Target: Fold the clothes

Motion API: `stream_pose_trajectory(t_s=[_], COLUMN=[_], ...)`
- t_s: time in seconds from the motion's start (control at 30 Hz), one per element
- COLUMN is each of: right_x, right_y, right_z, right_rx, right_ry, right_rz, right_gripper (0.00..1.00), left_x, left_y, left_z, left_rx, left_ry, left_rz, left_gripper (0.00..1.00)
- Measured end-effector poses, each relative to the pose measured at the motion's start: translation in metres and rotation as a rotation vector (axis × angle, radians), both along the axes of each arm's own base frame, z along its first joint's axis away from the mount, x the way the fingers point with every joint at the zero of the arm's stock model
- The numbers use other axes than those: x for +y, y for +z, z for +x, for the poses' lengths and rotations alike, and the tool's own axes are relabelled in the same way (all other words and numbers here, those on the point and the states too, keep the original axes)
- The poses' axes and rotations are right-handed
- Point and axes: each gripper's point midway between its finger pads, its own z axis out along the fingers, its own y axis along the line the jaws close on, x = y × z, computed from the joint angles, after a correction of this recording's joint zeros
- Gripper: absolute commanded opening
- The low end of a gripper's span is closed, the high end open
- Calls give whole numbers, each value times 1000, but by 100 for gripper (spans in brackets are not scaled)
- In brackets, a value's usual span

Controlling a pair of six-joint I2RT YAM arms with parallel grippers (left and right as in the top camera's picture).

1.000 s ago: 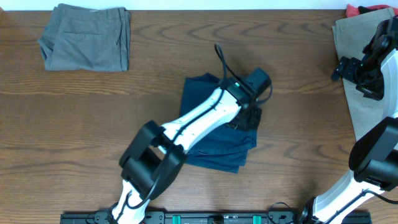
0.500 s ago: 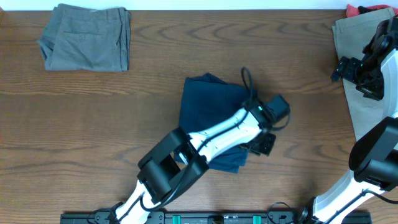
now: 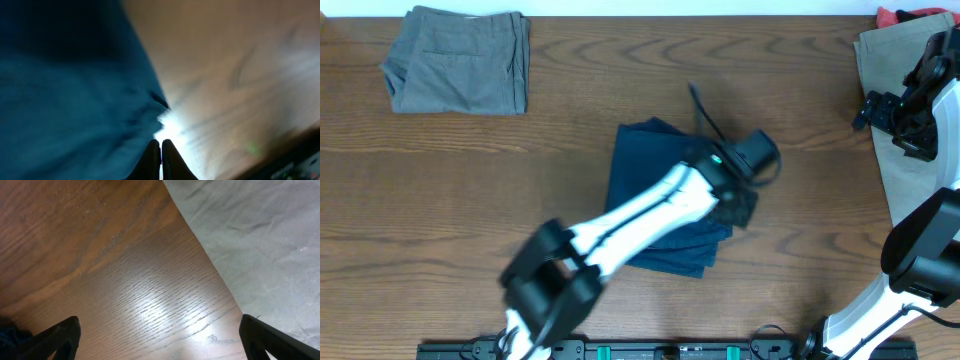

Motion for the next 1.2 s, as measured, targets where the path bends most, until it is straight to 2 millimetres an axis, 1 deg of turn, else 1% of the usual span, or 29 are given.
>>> stream_pose_trajectory(t_s=[0.03,0.1,0.13,0.2,0.27,0.37,0.5,0.57,0.6,0.83,1.03,1.13,1.2], right_x=[0,0,0,0,0,0,0,0,0,0,0,0,0], right_y=[0,0,0,0,0,0,0,0,0,0,0,0,0], right_z=[0,0,0,0,0,0,0,0,0,0,0,0,0], right_rx=[0,0,0,0,0,0,0,0,0,0,0,0,0], right_ry=[0,0,0,0,0,0,0,0,0,0,0,0,0], right_rz=[0,0,0,0,0,0,0,0,0,0,0,0,0], right_gripper=[99,99,99,99,99,99,99,99,99,99,99,99,99], left_x=[7,17,21,25,24,17,9,5,4,-6,-7,-8,-7], left_y=[11,20,20,11,-3,-33,-78,-94,-99,-100,-95,-85,-74], left_z=[11,25,29,35,32,20,-6,-18,-21,-32,-31,-19,-3], left_rx=[-25,-44,-43,-27,5,73,170,202,209,209,189,132,73], left_ry=[28,68,80,96,90,63,14,-9,-17,-46,-73,-64,-44], left_rz=[-15,-28,-26,-13,5,45,111,134,142,135,127,111,91], left_gripper=[6,6,6,6,6,6,6,6,6,6,6,6,6])
